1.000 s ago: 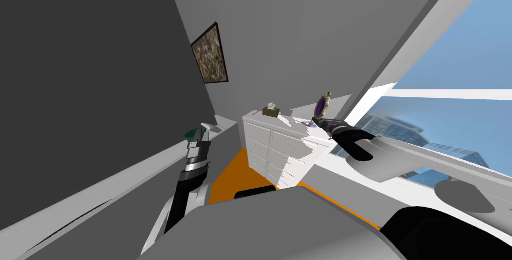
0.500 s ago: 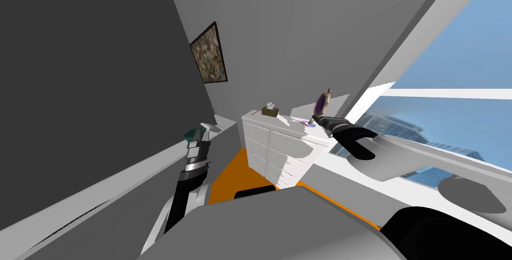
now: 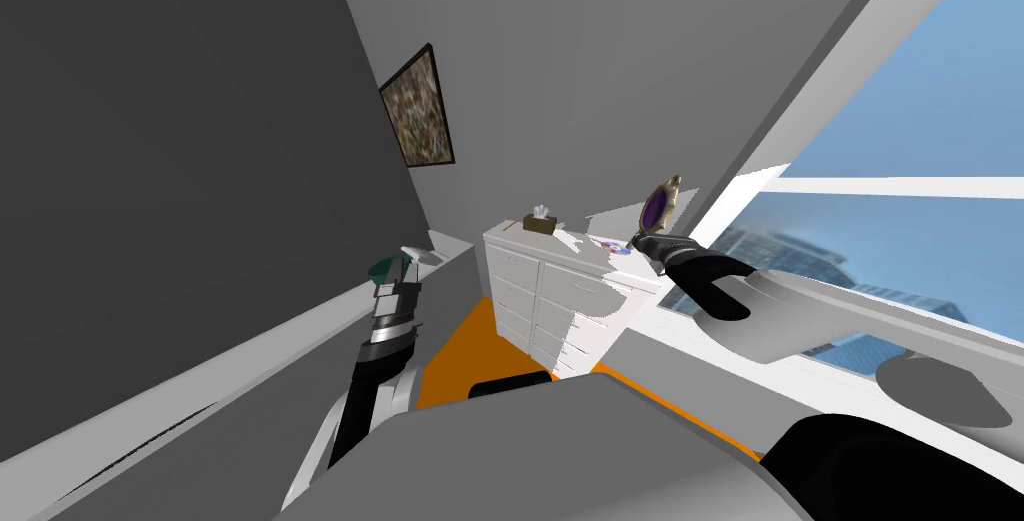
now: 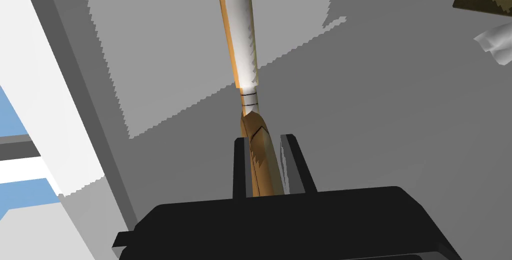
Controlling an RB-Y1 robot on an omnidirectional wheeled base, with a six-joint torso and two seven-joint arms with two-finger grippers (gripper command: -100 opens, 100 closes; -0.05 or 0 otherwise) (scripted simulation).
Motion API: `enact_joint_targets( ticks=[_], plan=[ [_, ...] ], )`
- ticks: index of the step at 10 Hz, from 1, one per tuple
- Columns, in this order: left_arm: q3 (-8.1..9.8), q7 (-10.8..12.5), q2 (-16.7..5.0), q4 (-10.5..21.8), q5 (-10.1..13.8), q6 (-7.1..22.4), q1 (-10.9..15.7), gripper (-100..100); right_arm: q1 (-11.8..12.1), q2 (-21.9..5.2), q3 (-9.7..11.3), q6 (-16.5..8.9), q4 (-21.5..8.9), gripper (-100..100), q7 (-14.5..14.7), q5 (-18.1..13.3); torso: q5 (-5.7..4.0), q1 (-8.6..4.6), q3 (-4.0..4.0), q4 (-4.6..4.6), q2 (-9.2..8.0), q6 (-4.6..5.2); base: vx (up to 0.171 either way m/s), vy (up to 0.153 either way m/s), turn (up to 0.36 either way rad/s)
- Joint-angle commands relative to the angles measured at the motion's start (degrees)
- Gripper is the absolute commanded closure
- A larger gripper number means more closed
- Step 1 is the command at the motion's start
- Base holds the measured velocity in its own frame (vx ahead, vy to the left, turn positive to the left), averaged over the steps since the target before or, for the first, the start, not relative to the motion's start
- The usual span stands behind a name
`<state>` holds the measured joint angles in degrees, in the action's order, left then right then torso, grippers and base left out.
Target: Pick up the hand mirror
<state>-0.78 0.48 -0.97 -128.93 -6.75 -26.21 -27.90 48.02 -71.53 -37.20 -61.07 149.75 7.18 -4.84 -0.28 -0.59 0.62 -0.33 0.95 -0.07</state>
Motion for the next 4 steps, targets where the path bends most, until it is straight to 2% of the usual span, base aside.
enact_joint_targets(
  ticks=[1, 2, 3, 4],
  plan=[
    [0.00, 0.00, 0.00, 0.00, 0.00, 0.00, 0.00, 0, 0.00, 0.00, 0.00, 0.00, 0.00, 0, 0.00, 0.00, 0.00, 0.00, 0.00, 0.00, 0.00, 0.00, 0.000, 0.000, 0.000],
    [0.00, 0.00, 0.00, 0.00, 0.00, 0.00, 0.00, 0, -0.49, 0.86, 1.71, 1.24, -0.99, 100, 0.45, -0.62, 0.01, 0.01, 0.00, 0.00, 0.00, 0.00, 0.008, 0.013, 0.010],
    [0.00, 0.00, 0.00, 0.00, 0.00, 0.00, 0.00, 0, -0.62, 0.13, 1.20, 0.21, -0.51, 100, 0.11, -0.37, -0.01, 0.04, 0.02, -0.01, 0.04, -0.02, 0.004, 0.010, 0.002],
    [0.00, 0.00, 0.00, 0.00, 0.00, 0.00, 0.00, 0, -0.67, 0.15, 1.41, 0.28, -0.59, 0, 0.16, -0.40, 0.03, 0.05, 0.01, 0.01, 0.03, -0.01, 0.000, 0.000, 0.000]
  ],
)
